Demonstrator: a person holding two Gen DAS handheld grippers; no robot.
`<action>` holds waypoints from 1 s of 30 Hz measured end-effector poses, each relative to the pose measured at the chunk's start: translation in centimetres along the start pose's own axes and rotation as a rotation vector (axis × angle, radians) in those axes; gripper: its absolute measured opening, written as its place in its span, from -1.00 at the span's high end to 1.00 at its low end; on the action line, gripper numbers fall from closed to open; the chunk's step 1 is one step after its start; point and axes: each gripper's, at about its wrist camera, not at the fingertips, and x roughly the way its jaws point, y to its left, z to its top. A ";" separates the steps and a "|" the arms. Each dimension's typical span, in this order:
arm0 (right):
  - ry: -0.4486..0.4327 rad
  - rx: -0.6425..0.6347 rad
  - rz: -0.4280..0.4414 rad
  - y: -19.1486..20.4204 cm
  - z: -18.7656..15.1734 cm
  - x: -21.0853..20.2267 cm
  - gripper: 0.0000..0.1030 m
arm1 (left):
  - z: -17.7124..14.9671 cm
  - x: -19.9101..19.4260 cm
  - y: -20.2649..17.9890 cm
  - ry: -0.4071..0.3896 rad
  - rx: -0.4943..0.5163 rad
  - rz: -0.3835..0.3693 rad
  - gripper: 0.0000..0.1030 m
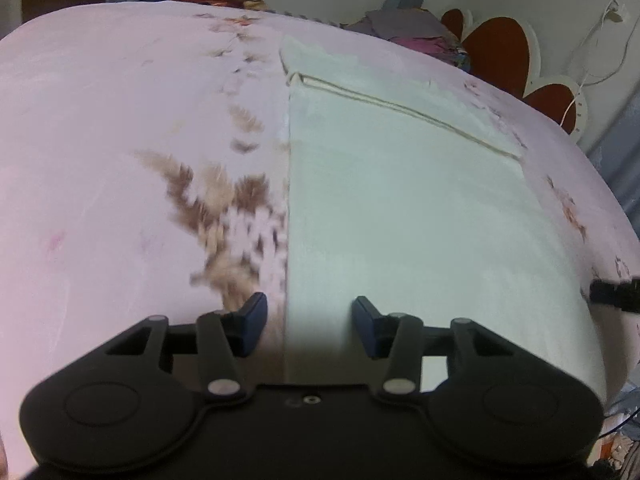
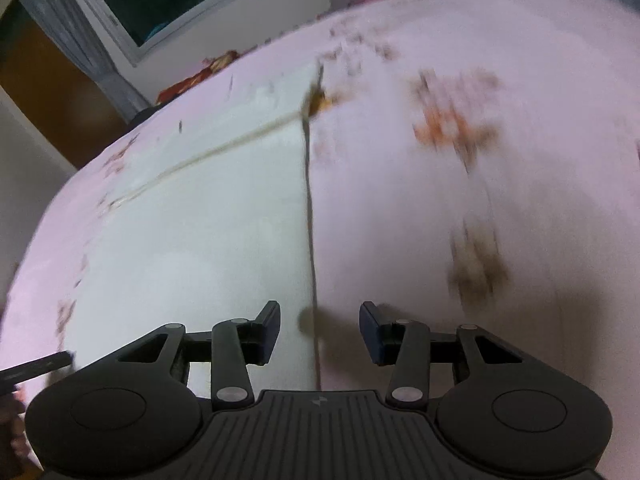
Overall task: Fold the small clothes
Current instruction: 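Close both grippers on the sweater hem edge, then lift the hem with both grippers and fold it over toward the collar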
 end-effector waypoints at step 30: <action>0.022 0.226 0.392 -2.0 -5.9 -4.2 0.94 | -5.8 -3.6 3.4 -0.138 -0.418 -0.329 0.92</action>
